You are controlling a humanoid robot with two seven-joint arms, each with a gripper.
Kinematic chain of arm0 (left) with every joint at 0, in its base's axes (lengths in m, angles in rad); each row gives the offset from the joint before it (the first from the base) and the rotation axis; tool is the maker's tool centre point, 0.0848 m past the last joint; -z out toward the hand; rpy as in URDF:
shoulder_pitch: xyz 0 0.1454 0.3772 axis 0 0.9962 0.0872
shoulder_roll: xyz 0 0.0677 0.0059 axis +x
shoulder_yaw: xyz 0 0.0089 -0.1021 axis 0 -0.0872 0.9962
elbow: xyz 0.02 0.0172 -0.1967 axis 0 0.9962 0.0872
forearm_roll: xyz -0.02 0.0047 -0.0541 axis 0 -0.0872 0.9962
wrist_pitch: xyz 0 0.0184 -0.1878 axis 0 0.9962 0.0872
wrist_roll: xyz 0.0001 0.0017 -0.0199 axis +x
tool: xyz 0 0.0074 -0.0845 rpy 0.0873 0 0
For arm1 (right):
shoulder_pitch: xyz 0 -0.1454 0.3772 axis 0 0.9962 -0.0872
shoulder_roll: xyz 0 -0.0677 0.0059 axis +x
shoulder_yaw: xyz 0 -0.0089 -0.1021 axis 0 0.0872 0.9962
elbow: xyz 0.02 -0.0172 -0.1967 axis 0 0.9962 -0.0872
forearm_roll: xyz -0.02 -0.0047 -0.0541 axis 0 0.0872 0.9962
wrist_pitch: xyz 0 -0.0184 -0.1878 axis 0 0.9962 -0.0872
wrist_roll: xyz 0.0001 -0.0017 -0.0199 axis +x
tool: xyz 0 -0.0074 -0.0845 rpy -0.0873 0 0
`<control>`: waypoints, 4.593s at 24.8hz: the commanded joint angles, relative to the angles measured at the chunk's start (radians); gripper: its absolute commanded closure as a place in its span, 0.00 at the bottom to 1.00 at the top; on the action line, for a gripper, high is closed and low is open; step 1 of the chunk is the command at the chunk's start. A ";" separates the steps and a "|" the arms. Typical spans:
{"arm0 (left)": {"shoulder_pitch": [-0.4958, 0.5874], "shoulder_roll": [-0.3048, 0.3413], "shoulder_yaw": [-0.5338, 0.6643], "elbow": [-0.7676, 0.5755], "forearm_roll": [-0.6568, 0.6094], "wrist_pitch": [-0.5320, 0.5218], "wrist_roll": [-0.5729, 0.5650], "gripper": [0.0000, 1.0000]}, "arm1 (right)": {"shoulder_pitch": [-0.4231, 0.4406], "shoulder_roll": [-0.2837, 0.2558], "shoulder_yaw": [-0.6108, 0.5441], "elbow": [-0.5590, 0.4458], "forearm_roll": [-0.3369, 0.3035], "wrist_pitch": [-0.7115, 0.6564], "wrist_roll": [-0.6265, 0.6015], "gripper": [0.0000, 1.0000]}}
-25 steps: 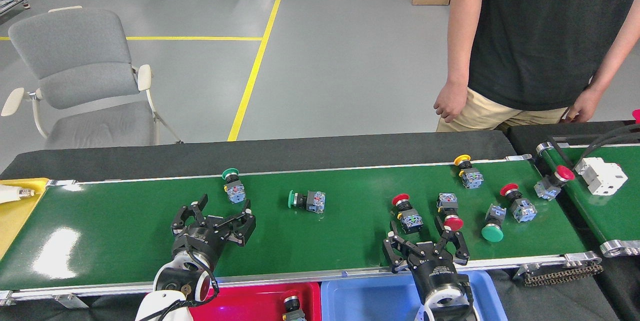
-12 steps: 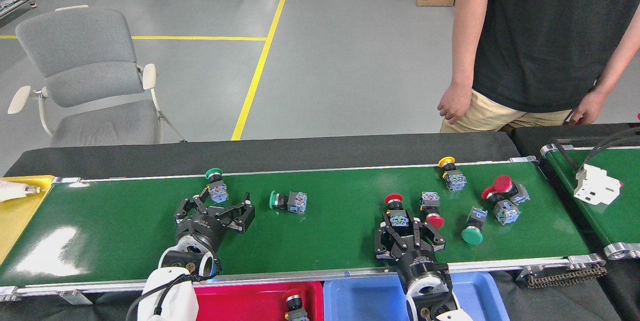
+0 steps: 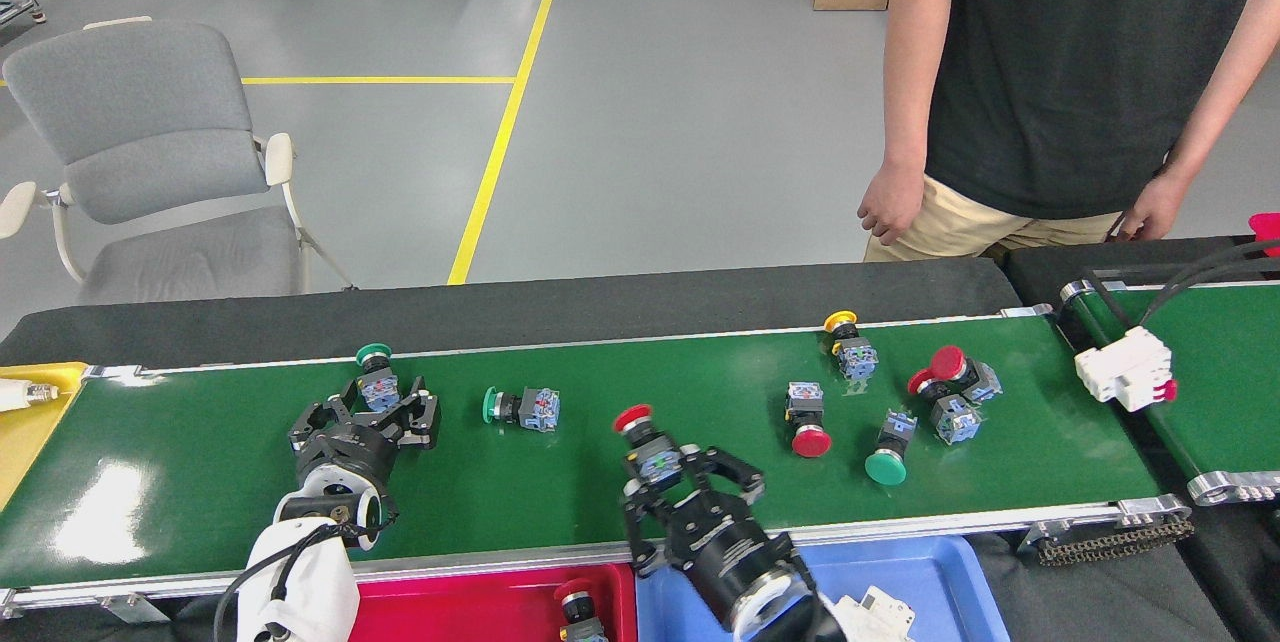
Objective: Pick switch part from conveyor to tray
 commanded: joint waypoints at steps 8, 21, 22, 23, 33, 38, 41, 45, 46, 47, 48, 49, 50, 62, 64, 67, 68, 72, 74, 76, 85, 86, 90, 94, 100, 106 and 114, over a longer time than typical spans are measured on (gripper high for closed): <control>0.258 0.017 -0.054 -0.404 0.002 -0.203 0.056 0.96 | 0.035 -0.079 -0.058 -0.103 -0.008 0.010 -0.023 0.01; 0.706 0.010 -0.008 -0.818 0.019 -0.711 0.056 0.00 | 0.432 -0.042 -0.687 -0.218 -0.024 0.056 -0.183 0.01; 0.705 0.010 -0.005 -0.818 0.022 -0.700 0.056 0.00 | 0.423 -0.042 -0.683 -0.216 -0.021 0.056 -0.175 0.01; 0.703 0.008 -0.005 -0.818 0.028 -0.697 0.056 0.00 | 0.408 -0.042 -0.673 -0.215 -0.016 0.056 -0.155 0.01; 0.674 0.011 0.093 -0.813 0.043 -0.217 0.048 0.00 | 0.106 0.073 -0.450 0.026 0.021 0.168 0.038 0.01; 0.606 0.010 0.096 -0.772 0.036 -0.212 0.043 0.00 | 0.017 0.076 -0.431 0.141 0.012 0.225 0.043 0.19; 0.513 0.005 0.098 -0.692 0.033 -0.206 0.020 0.00 | 0.014 0.053 -0.431 0.147 0.008 0.214 0.046 0.61; 0.376 0.007 0.110 -0.534 0.034 -0.189 -0.083 0.00 | 0.006 0.041 -0.433 0.147 -0.008 0.202 0.046 0.85; 0.349 0.010 0.112 -0.499 0.033 -0.183 -0.083 0.00 | 0.001 0.040 -0.433 0.147 -0.011 0.202 0.046 0.89; 0.329 0.011 0.113 -0.473 0.034 -0.181 -0.083 0.00 | 0.001 0.040 -0.433 0.147 -0.011 0.202 0.046 0.91; 0.307 0.013 0.119 -0.448 0.034 -0.178 -0.083 0.00 | 0.000 0.040 -0.433 0.146 -0.013 0.202 0.046 0.94; 0.292 0.014 0.130 -0.433 0.034 -0.175 -0.083 0.00 | -0.002 0.040 -0.433 0.146 -0.013 0.202 0.046 0.96; 0.269 0.016 0.139 -0.414 0.034 -0.177 -0.084 0.00 | -0.003 0.040 -0.433 0.143 -0.011 0.202 0.046 0.98; 0.145 0.054 0.149 -0.233 0.040 -0.158 -0.084 0.00 | 0.146 -0.052 -0.158 -0.132 -0.002 -0.203 0.030 0.00; 0.115 0.074 0.147 -0.193 0.040 -0.152 -0.084 0.00 | 0.146 -0.054 -0.135 -0.129 -0.001 -0.214 0.030 0.00; 0.062 0.094 0.147 -0.121 0.040 -0.126 -0.083 0.00 | 0.141 -0.048 -0.143 -0.130 -0.004 -0.211 0.032 0.00; 0.043 0.105 0.147 -0.097 0.040 -0.106 -0.083 0.00 | 0.139 -0.048 -0.150 -0.133 -0.007 -0.209 0.030 0.00; 0.005 0.154 0.142 0.001 0.040 -0.019 -0.078 0.01 | 0.178 -0.045 -0.336 -0.158 -0.011 -0.140 0.024 0.00; 0.003 0.174 0.142 0.028 0.040 0.018 -0.078 0.02 | 0.232 -0.029 -0.408 -0.164 -0.011 -0.050 -0.017 0.00; 0.003 0.185 0.144 0.046 0.042 0.037 -0.072 0.05 | 0.294 -0.031 -0.451 -0.176 -0.011 0.087 -0.095 0.01; 0.019 0.171 0.132 0.058 0.079 0.034 0.126 0.81 | 0.302 -0.042 -0.497 -0.152 -0.008 0.360 -0.144 0.00; 0.031 0.168 0.130 0.049 0.103 -0.015 0.137 0.87 | 0.273 -0.039 -0.495 -0.129 -0.008 0.377 -0.132 0.00; 0.132 0.162 0.106 -0.123 0.132 -0.243 0.141 0.90 | 0.196 -0.003 -0.492 -0.037 -0.004 0.411 -0.121 0.00; 0.359 0.165 0.076 -0.495 0.186 -0.620 0.140 0.89 | 0.150 0.024 -0.494 0.031 -0.002 0.417 -0.120 0.00; 0.663 0.122 -0.062 -0.772 0.187 -0.723 0.111 0.22 | 0.001 0.070 -0.476 0.193 -0.002 0.460 -0.121 0.00; 0.655 0.105 -0.037 -0.785 0.195 -0.723 0.114 0.00 | -0.081 0.069 -0.474 0.304 -0.011 0.452 -0.118 0.38; 0.659 0.097 0.184 -0.769 0.201 -0.376 0.120 0.00 | -0.084 0.044 -0.472 0.276 -0.011 0.431 -0.100 0.89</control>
